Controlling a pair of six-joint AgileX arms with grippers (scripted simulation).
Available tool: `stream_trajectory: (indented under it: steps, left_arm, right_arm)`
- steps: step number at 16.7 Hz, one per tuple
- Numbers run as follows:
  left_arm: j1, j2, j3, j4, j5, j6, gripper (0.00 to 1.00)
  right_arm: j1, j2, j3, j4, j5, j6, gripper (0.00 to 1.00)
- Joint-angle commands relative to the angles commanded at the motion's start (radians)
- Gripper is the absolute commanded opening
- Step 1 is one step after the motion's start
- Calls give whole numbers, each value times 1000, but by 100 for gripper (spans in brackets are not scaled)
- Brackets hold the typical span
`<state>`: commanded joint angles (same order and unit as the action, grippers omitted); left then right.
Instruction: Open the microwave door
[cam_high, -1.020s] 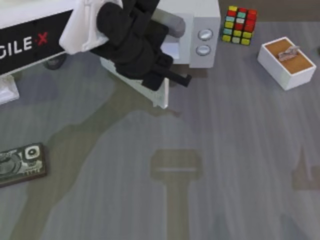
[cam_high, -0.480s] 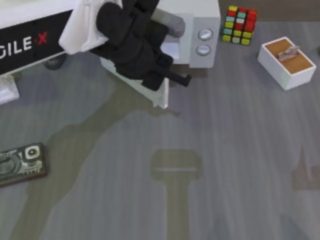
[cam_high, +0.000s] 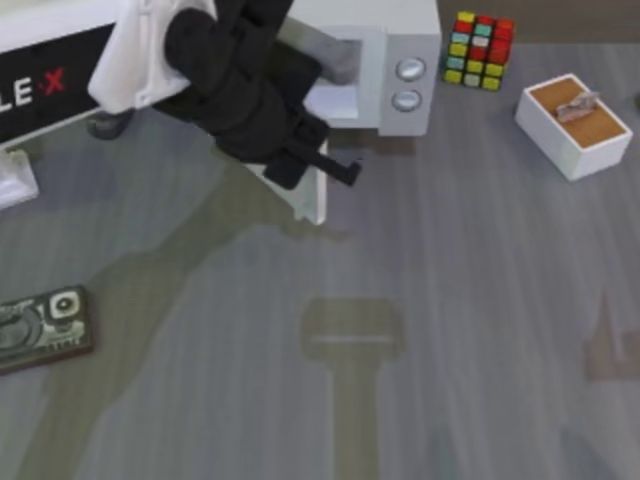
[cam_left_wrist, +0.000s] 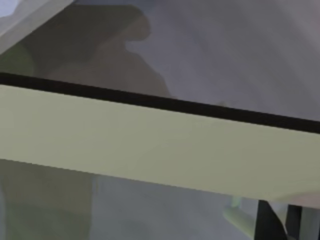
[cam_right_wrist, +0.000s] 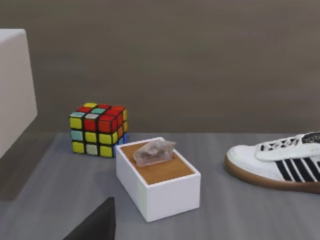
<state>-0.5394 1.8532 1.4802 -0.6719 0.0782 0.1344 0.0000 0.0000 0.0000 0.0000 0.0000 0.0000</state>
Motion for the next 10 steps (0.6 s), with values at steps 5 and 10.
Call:
stream_trajectory:
  steps: [5, 10]
  left_arm:
    - [16, -19, -25, 2, 24, 45, 0]
    - [16, -19, -25, 2, 24, 45, 0]
  right_arm:
    - [0, 0, 0, 0, 0, 0, 100]
    - [0, 0, 0, 0, 0, 0, 100]
